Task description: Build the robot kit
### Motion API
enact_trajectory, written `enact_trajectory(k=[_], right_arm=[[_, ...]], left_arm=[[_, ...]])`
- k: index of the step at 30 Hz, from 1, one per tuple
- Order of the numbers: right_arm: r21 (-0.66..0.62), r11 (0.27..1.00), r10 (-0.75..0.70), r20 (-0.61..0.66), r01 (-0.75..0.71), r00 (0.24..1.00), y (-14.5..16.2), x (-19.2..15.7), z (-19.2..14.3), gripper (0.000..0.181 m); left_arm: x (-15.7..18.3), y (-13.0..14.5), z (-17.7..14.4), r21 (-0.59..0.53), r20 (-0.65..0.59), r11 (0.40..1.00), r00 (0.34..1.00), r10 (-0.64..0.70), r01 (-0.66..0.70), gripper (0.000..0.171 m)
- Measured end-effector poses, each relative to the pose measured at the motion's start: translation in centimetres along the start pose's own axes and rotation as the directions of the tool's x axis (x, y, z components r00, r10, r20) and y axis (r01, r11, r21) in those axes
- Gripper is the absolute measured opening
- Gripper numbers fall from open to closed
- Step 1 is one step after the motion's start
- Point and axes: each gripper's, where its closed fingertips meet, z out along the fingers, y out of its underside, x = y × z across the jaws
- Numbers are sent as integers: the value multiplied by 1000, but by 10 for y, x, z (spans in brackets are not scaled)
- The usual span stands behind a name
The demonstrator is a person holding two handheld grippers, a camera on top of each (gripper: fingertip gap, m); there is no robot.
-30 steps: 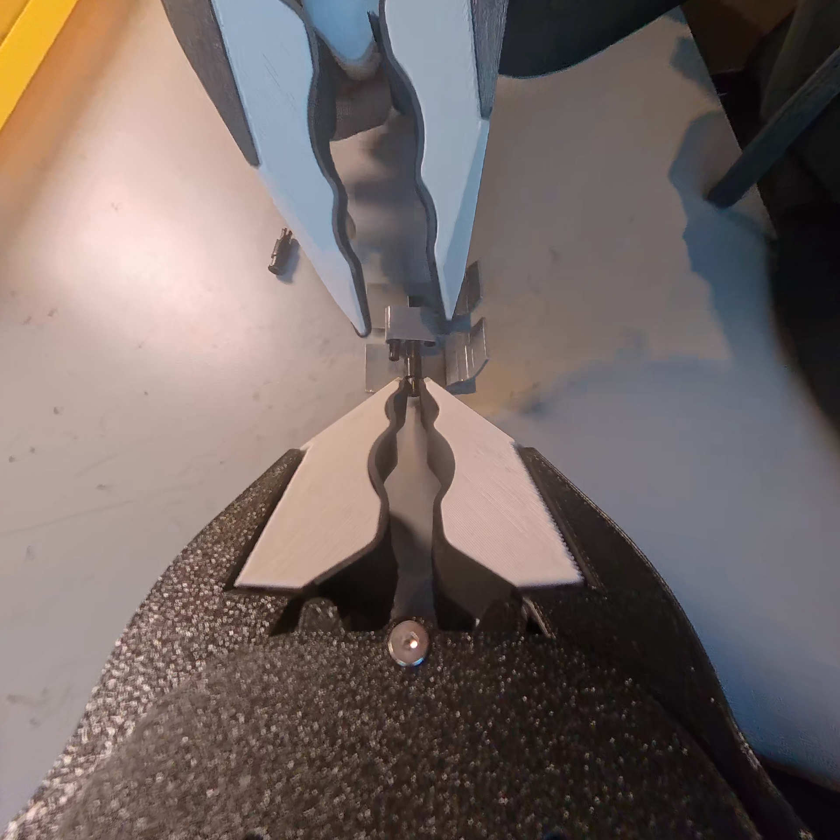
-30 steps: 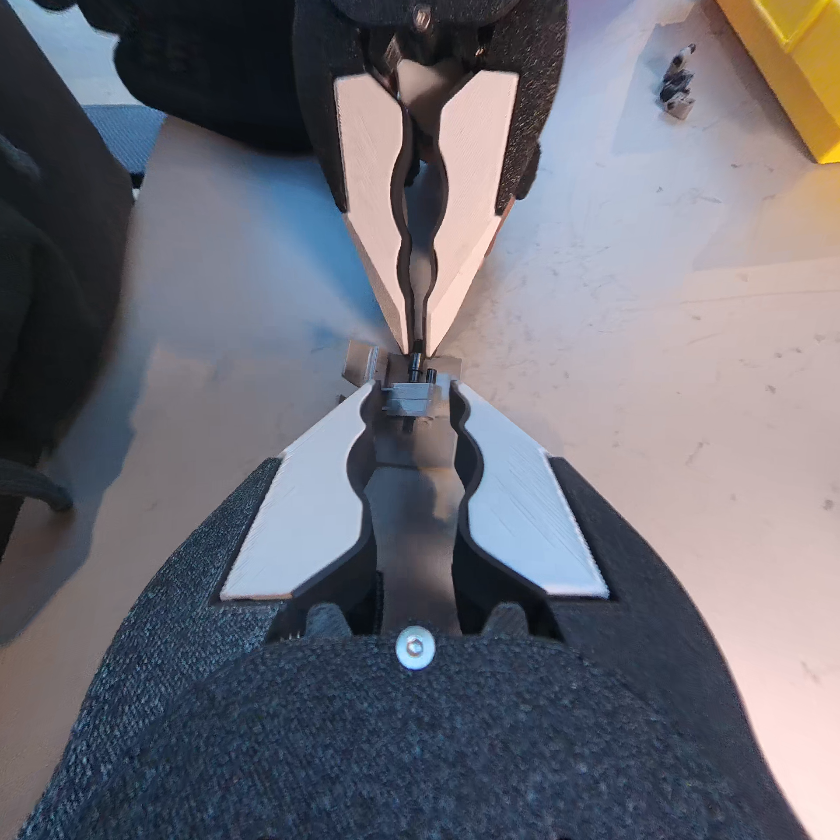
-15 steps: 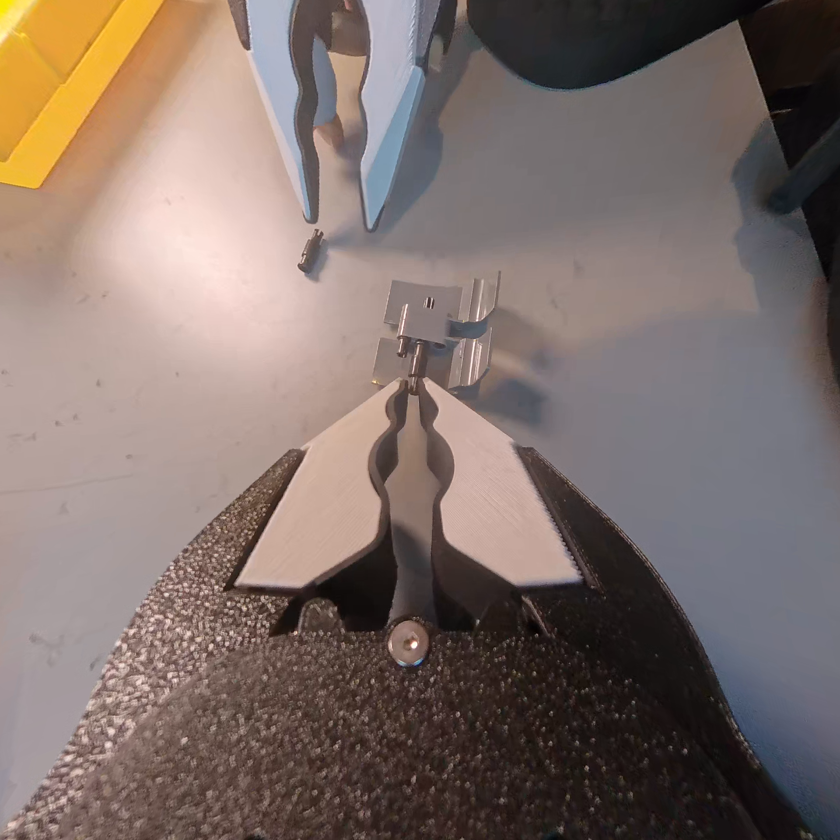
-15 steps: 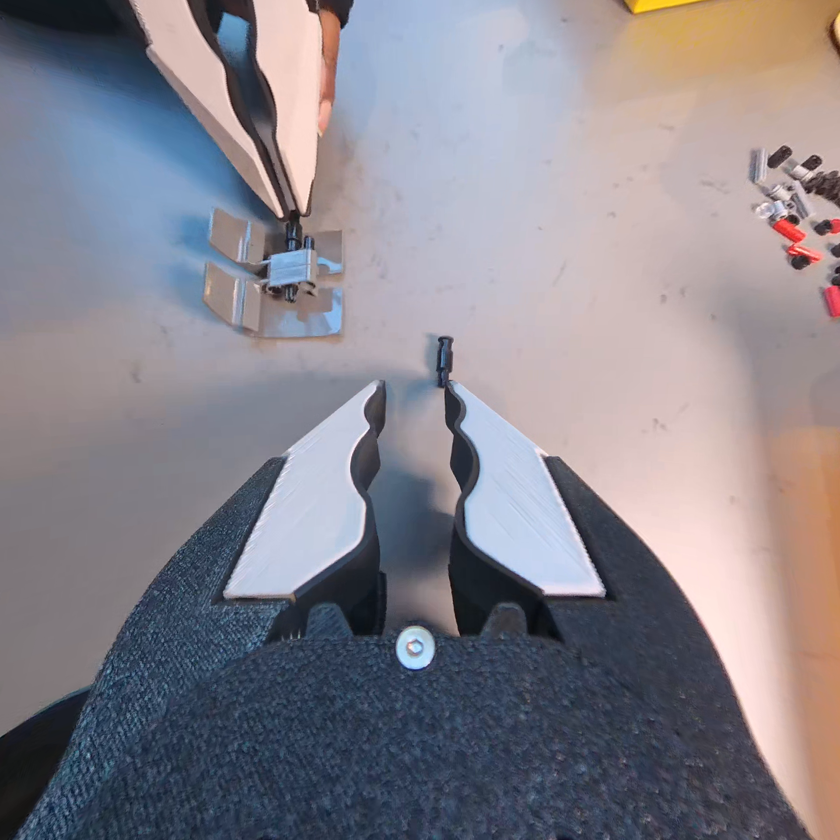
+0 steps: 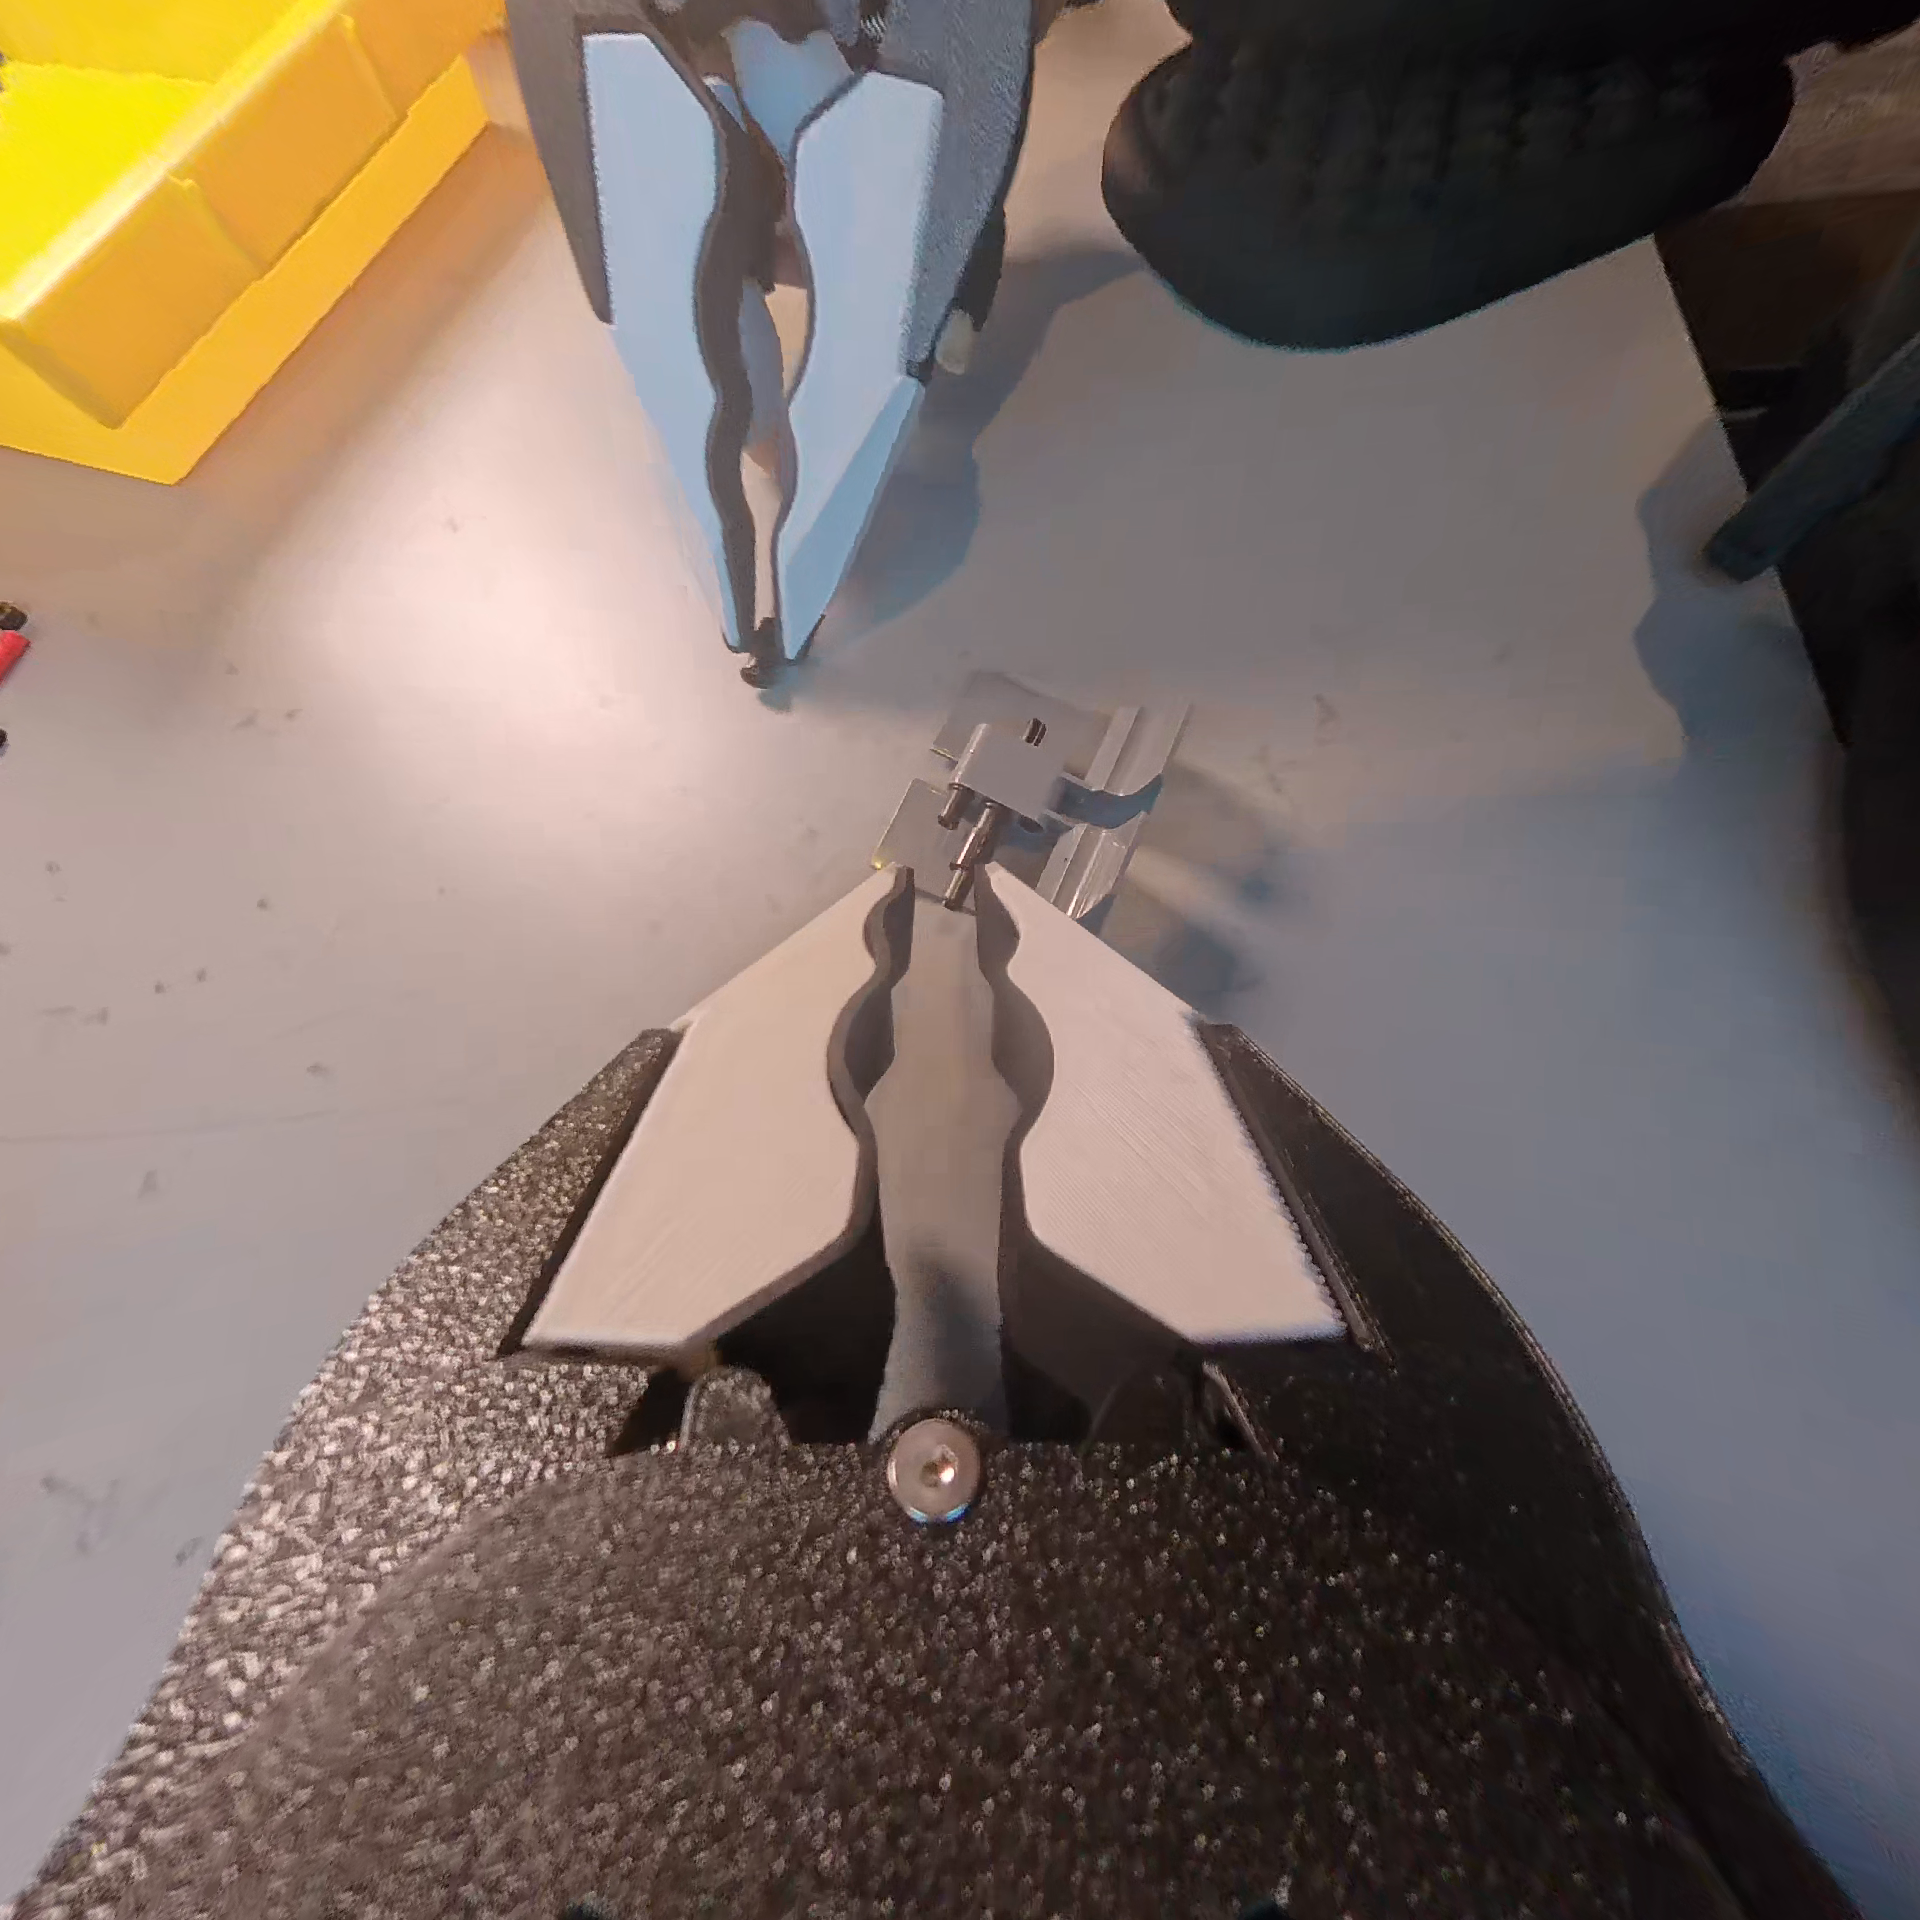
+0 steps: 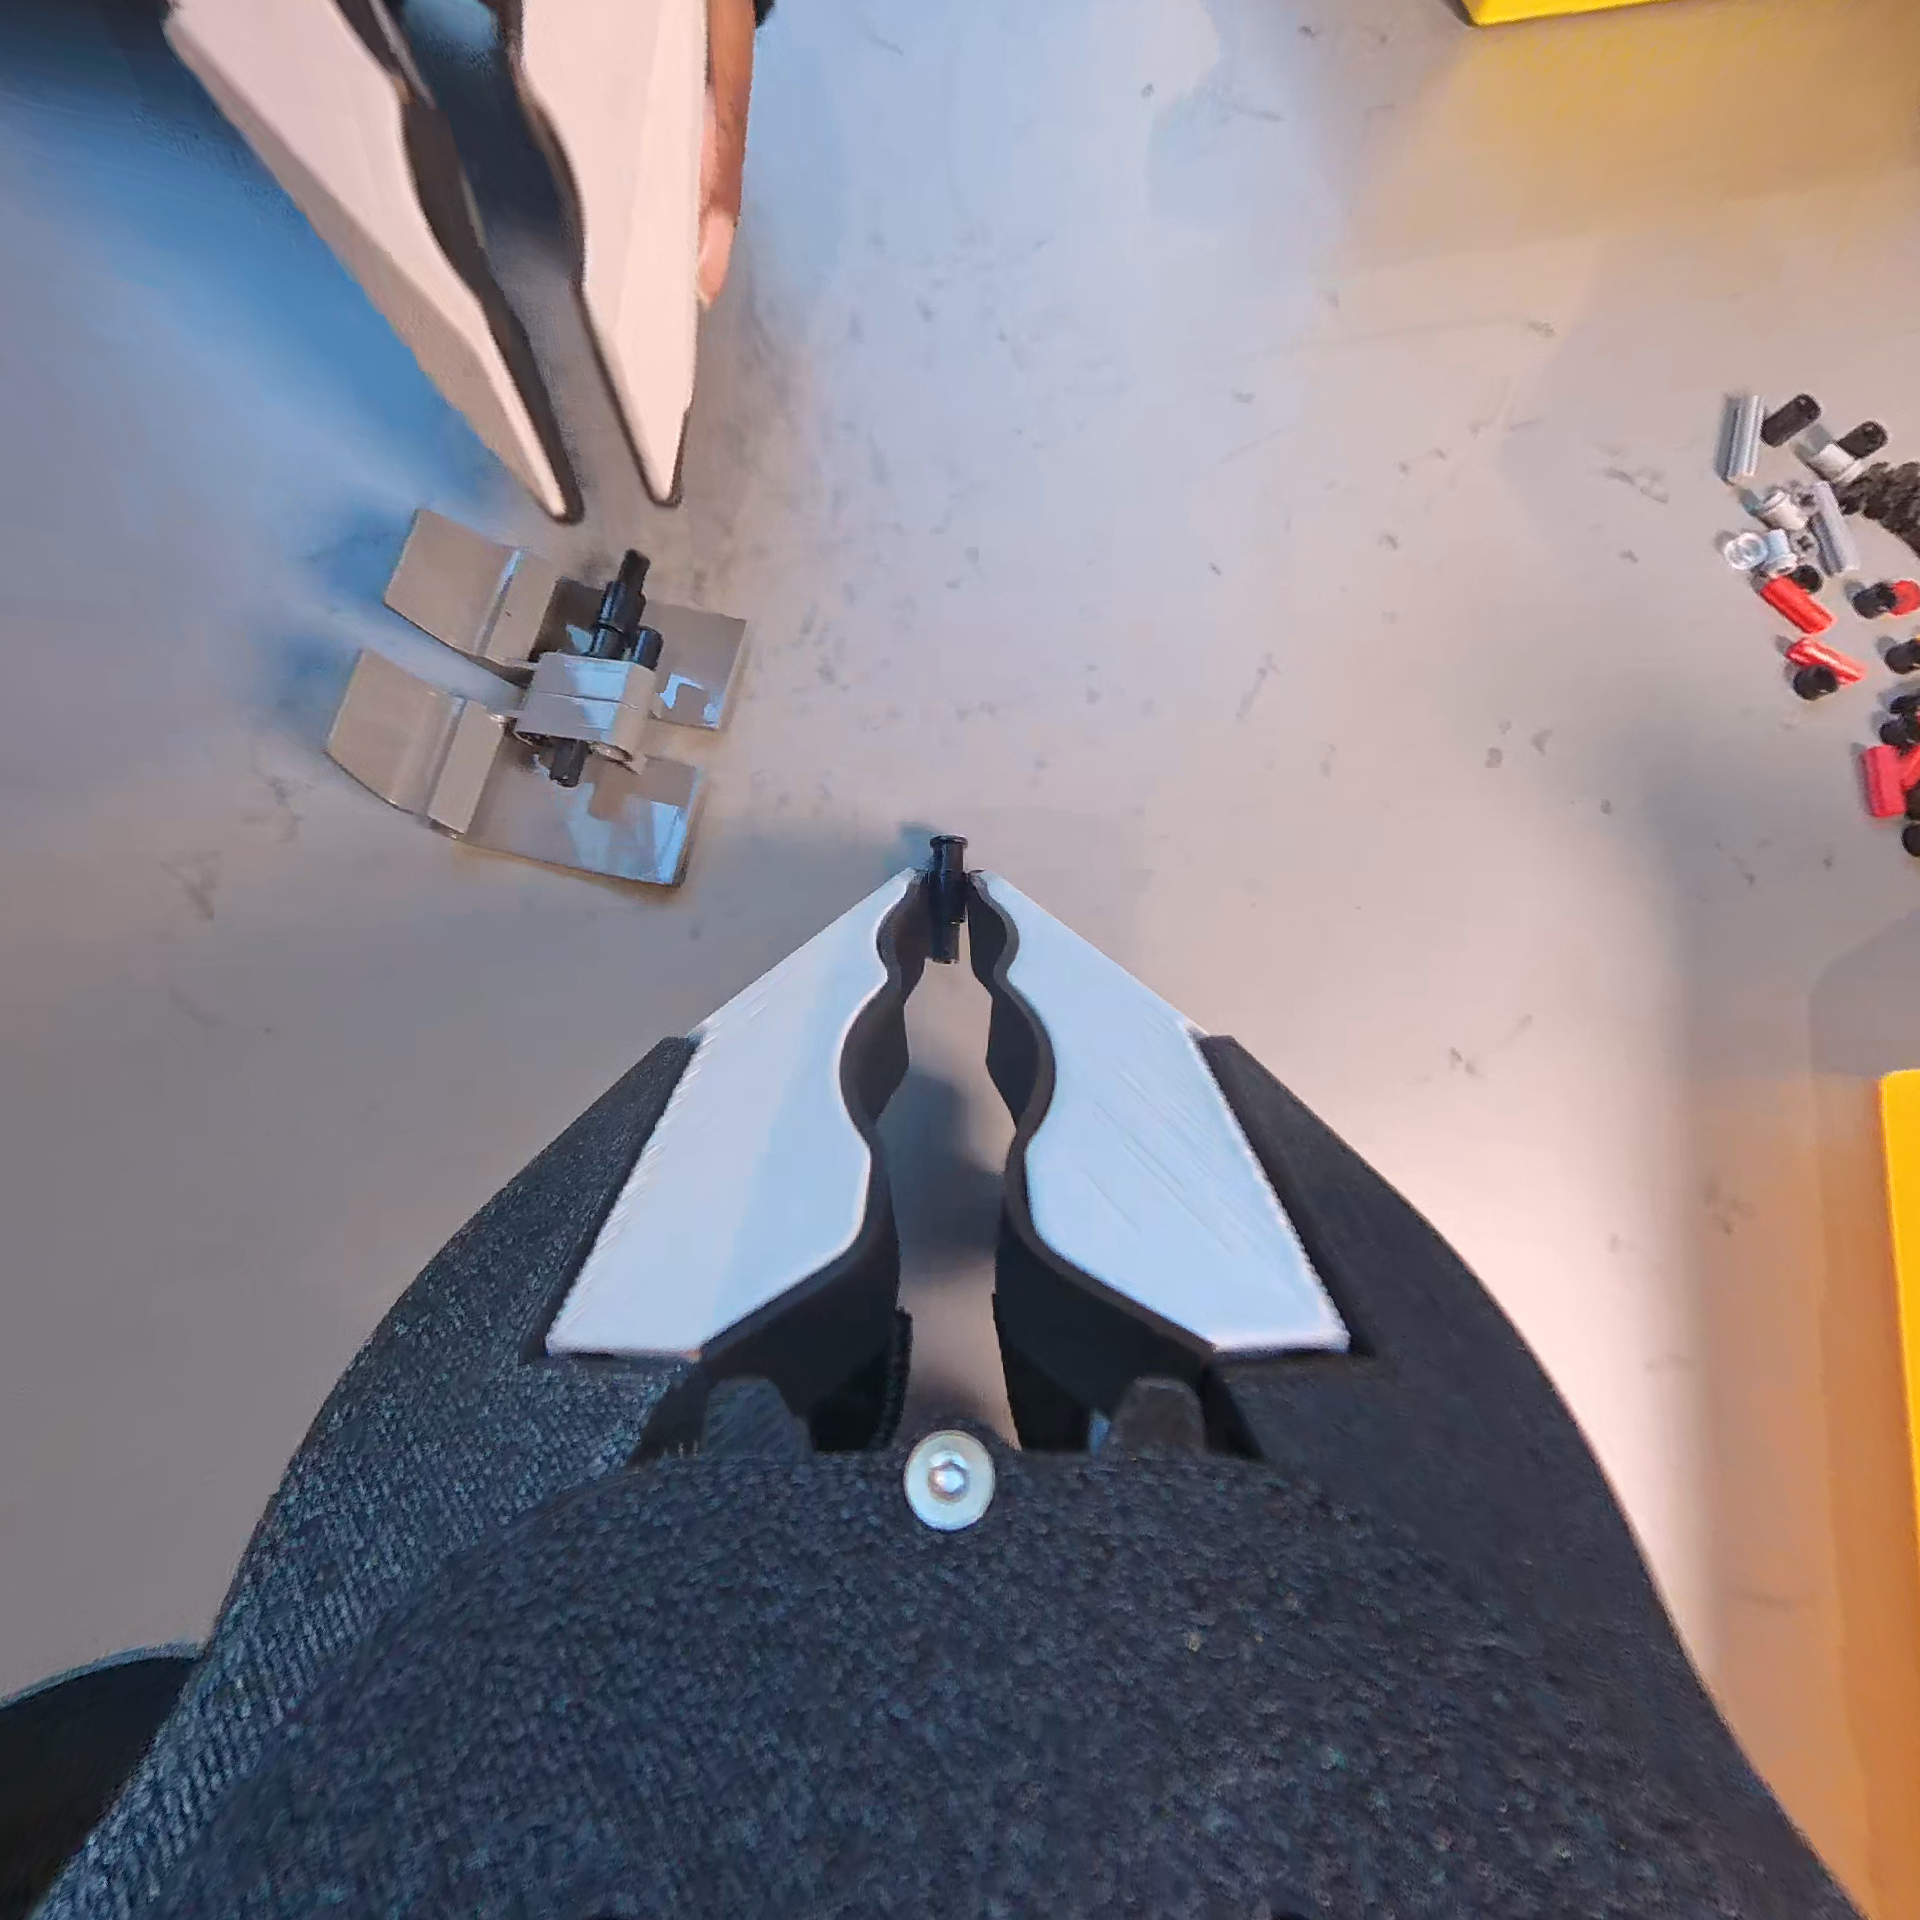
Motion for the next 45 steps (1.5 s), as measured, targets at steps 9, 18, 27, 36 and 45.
enact_trajectory(k=[9, 18, 27, 36, 45], right_arm=[[86, 996, 19, 151, -32, 988, -3, -42, -28, 7], [32, 999, -43, 128, 40, 991, -13, -57, -13, 7], [-2, 996, -85, 78, 85, 993, -18, -41, 1, 7], [34, 998, -58, 92, 55, 994, -16, -43, -16, 7], [7, 998, -64, 128, 64, 990, -7, -57, -20, 7]], left_arm=[[-3, 7, -2, -15, -24, 1000, 1000, -18, 17, 14], [8, 10, 8, -65, -47, 997, 998, 33, -36, 11], [9, 13, 15, -99, -31, 992, 997, 72, -75, 4], [9, 14, 13, -101, -19, 992, 997, 74, -75, 4], [8, 16, 7, -94, -27, 994, 999, 44, -47, 6]])
